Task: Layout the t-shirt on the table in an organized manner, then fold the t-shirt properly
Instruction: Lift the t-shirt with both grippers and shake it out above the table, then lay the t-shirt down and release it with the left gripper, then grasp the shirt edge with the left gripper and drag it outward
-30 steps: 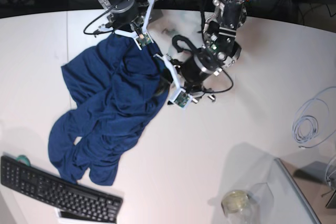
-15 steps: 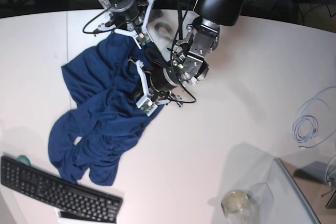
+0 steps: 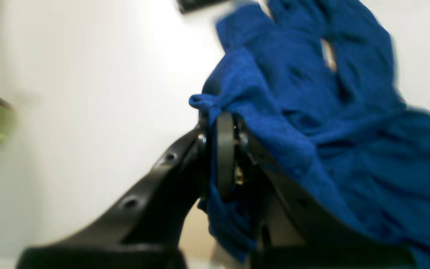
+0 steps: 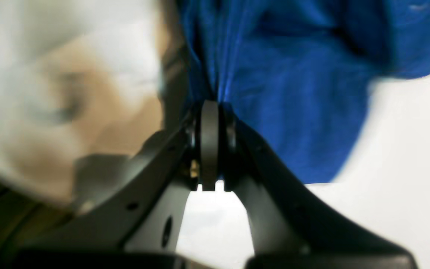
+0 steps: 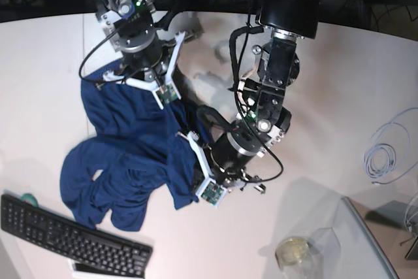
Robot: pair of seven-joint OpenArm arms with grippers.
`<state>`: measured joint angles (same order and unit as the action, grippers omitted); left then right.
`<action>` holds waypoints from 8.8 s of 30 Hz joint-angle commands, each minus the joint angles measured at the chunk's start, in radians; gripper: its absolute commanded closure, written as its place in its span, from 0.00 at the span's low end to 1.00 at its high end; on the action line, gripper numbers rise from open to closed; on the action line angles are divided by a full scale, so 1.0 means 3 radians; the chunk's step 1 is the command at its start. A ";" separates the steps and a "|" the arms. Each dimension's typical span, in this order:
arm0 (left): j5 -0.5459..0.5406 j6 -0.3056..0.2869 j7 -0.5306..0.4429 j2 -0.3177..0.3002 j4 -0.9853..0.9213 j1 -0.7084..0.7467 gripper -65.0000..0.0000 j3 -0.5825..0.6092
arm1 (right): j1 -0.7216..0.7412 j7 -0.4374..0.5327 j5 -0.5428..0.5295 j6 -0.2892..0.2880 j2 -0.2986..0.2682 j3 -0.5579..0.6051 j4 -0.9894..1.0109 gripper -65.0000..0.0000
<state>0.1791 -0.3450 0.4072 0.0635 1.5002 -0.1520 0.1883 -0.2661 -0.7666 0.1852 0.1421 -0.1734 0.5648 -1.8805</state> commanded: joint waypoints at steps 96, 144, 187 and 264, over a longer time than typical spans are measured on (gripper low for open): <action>0.1891 0.1117 -0.0577 -0.0265 0.1523 -0.1179 1.00 0.0137 | 0.0889 0.0343 0.2638 -0.2144 0.0243 -0.1783 -0.0409 1.00; 0.0490 -0.0162 0.0220 -0.0276 -0.0001 0.0136 0.00 -0.0574 | 0.0854 0.0318 -0.0088 -0.2144 0.0708 -0.3491 0.0624 0.58; 0.0403 -0.0274 0.0185 -0.0102 -0.0190 0.0785 1.00 -0.0216 | 0.1621 0.0343 -0.0753 -0.1980 0.0013 -0.4396 0.2215 1.00; -0.1065 0.1710 -0.1068 -0.1186 -0.0472 0.0540 1.00 0.1359 | 0.1503 -0.0224 -0.0738 -0.1954 0.0156 -0.3839 0.1479 1.00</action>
<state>-0.1390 0.1616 0.0998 -0.2871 1.3445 0.0147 0.5972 0.1669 -0.8509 -0.0273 -0.4480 -0.1173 -0.5869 -1.4181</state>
